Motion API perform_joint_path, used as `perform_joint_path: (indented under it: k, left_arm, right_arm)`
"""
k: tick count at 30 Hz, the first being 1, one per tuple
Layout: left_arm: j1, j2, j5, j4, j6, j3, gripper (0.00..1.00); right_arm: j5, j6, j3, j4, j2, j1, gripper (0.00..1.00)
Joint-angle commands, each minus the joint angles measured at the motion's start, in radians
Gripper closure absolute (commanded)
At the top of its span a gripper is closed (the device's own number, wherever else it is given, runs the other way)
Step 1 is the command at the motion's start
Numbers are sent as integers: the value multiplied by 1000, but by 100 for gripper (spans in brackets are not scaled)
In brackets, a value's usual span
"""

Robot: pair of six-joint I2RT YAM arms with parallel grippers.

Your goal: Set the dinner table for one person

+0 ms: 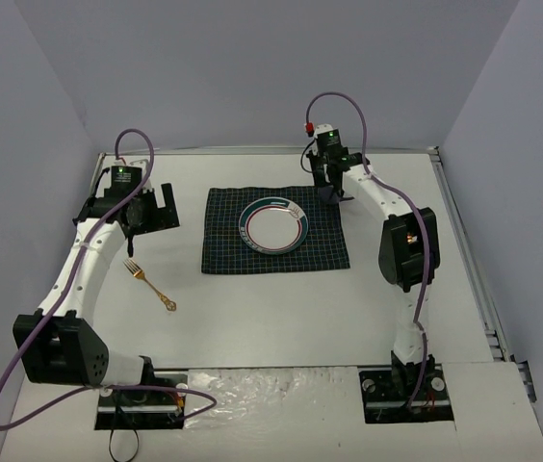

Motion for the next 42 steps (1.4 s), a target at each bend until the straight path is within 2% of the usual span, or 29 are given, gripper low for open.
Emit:
perform_joint_path:
  k: [1,19,39,42]
  left_arm:
    - [11,-7,-3,11,7,31,3]
    - [15,-5,-6,3,3,34,3]
    - [17,-4,-1,1,2,34,3]
    - [17,-3,-2,0,3,34,3]
  right_arm:
    - [47,4,105,63,-36,9,100]
    - [89,69,226,31,69,28,100]
    - [112,79,270,-3,141,40,100]
    - [115,83,267,-3,144,40,90]
